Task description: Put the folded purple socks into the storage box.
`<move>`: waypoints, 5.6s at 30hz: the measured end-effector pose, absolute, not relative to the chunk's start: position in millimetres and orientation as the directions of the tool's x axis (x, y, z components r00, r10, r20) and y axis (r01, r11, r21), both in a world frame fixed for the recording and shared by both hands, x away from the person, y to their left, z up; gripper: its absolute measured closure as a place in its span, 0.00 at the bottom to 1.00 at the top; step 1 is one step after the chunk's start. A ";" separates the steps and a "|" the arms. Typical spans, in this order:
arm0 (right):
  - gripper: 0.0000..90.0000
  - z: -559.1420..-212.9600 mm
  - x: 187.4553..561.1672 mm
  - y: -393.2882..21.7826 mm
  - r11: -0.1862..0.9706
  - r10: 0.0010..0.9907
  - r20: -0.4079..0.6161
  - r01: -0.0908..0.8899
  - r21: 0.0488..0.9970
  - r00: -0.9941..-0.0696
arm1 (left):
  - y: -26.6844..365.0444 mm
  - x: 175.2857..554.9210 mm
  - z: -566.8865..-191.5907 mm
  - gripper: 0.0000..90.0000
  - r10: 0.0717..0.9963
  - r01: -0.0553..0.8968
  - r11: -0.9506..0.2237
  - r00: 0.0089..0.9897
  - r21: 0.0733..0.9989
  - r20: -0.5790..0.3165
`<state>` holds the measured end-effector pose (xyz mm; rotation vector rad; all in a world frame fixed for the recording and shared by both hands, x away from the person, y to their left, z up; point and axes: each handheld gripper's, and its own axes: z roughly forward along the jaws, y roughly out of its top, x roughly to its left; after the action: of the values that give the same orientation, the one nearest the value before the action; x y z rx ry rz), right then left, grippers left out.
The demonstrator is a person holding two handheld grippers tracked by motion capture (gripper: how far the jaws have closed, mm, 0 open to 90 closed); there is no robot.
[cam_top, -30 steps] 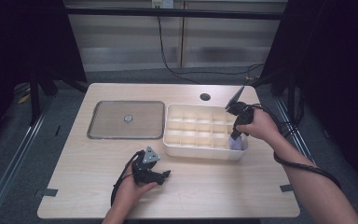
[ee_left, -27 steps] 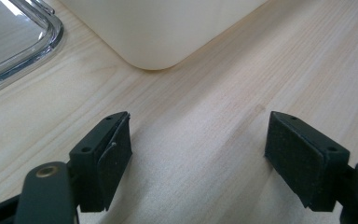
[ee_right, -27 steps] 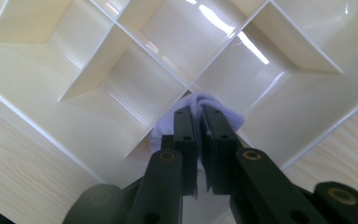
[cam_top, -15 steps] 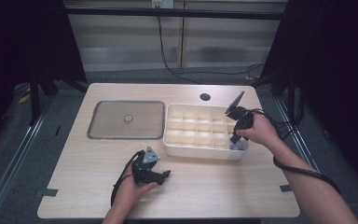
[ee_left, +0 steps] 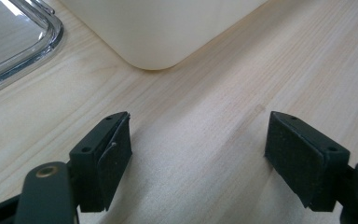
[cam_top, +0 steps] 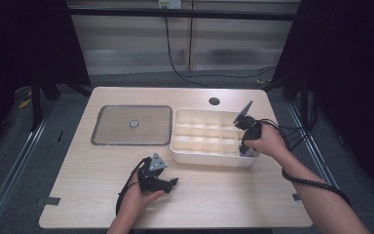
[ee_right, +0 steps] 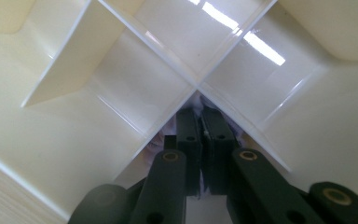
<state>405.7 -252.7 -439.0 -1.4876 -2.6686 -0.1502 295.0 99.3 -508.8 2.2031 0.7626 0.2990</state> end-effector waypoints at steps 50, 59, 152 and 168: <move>0.84 -402.7 398.8 -278.8 0.488 0.851 0.149 0.863 0.133 -0.504 | 99.3 295.3 -508.7 0.25 0.608 0.427 -0.525 0.794 0.736 -0.027; 0.77 -396.5 396.7 -280.4 0.480 0.853 0.148 0.864 0.151 -0.500 | 99.2 295.4 -508.8 0.25 0.608 0.427 -0.524 0.794 0.737 -0.028; 0.41 -372.9 355.7 -224.0 0.636 0.726 0.143 0.735 0.236 -0.673 | 99.2 297.8 -508.4 0.25 0.596 0.416 -0.540 0.803 0.731 -0.016; 0.37 -386.1 326.8 -205.9 0.690 0.661 0.165 0.679 0.250 -0.732 | 99.2 297.8 -508.4 0.25 0.597 0.416 -0.540 0.802 0.731 -0.016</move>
<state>326.8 -205.9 -386.1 -1.1232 -2.8311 -0.4575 297.8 99.2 -508.4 2.2197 0.7434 0.3017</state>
